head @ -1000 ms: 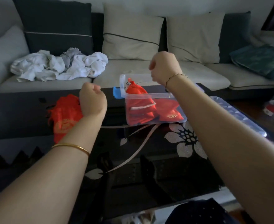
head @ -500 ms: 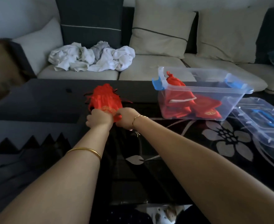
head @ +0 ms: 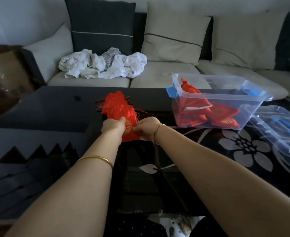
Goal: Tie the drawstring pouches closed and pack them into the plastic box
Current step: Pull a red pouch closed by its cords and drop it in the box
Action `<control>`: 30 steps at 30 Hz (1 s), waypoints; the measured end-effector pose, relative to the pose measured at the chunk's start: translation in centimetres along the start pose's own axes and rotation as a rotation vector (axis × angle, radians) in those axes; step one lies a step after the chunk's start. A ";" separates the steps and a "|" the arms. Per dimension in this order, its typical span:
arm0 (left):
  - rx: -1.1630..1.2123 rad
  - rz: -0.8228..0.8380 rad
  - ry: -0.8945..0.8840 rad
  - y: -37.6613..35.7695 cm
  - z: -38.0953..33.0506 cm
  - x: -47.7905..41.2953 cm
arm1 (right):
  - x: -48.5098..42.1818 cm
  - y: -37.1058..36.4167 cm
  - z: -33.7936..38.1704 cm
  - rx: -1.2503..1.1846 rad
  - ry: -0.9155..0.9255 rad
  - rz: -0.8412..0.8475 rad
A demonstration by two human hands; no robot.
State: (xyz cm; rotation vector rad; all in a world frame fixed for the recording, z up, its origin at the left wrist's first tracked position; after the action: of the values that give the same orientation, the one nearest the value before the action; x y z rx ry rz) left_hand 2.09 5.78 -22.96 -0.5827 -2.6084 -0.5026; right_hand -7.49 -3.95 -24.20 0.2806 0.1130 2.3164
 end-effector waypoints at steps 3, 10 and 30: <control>0.009 0.013 -0.007 -0.4 -0.2 0.4 | 0.9 0.9 0.1 0.053 0.044 0.017; -0.015 0.130 0.040 -2.1 -0.3 2.1 | 5.0 6.4 2.3 0.144 0.289 0.067; -0.007 0.742 -0.162 -11.1 -2.3 11.3 | 11.7 17.7 0.6 -0.209 0.173 -0.304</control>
State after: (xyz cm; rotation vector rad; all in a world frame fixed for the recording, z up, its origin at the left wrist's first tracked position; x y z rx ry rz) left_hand -11.67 -0.97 -18.52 -1.5472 -2.2858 -0.2220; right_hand -27.64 -7.67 -18.71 -0.0421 -0.0021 2.0260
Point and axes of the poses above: each hand's wrist, its own x-axis away from the middle knuckle, its own y-axis out of the back of the hand, z = x × y, the point moved 6 cm from there along -x, towards the middle knuckle, and after that the axes turned 10 degrees about y, right-handed, at the moved point
